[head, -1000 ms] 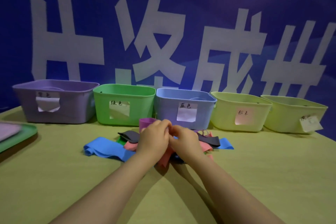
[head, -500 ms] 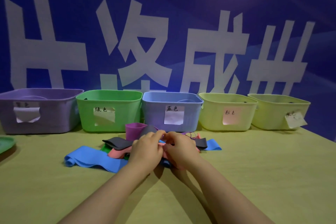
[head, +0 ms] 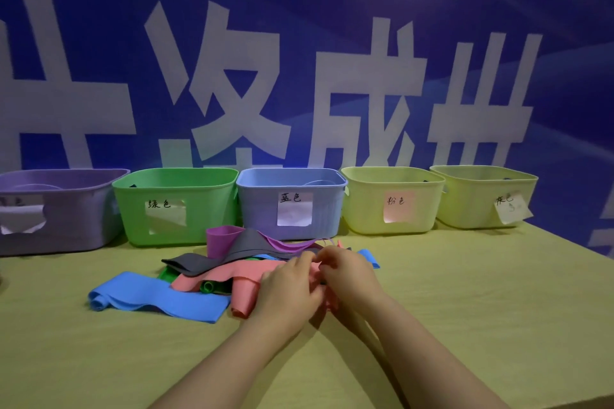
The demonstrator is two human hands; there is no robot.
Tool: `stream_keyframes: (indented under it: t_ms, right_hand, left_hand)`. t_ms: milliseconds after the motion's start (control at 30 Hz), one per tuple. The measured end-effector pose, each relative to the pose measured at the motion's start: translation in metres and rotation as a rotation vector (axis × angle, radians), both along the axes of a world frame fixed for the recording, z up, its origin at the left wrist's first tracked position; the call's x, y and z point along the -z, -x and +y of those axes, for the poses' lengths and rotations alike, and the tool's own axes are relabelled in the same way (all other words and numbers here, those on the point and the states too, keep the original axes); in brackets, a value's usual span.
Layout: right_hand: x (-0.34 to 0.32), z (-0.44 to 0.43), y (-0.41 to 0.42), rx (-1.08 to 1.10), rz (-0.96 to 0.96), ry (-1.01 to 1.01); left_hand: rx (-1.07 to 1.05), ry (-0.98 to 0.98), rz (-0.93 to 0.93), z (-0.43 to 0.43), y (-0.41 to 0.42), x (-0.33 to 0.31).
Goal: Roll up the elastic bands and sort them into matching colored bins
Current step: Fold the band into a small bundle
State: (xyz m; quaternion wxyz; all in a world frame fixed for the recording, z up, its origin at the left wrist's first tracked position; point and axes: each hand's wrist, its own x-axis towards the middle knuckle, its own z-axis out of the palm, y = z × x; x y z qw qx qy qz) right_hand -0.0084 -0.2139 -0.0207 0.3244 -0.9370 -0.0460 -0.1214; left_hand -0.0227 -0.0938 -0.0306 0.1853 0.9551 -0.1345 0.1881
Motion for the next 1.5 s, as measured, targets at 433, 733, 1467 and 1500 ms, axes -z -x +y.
stream_keyframes:
  t_ms: [433, 733, 1467, 1500]
  right_hand:
    - [0.012, -0.023, 0.005, 0.000, 0.050, -0.094]
    - [-0.005, -0.004, 0.011, -0.066, 0.132, -0.803]
    - [-0.154, 0.007, -0.046, -0.081, -0.328, -0.592]
    - [-0.166, 0.009, -0.048, -0.087, -0.367, -0.585]
  left_hand:
    - [-0.013, -0.278, 0.003, -0.018, 0.003, 0.000]
    - [-0.039, 0.447, 0.025, -0.015, 0.002, -0.029]
    - [-0.040, 0.495, -0.153, 0.038, -0.035, -0.107]
    - [-0.043, 0.506, -0.156, 0.041, -0.037, -0.112]
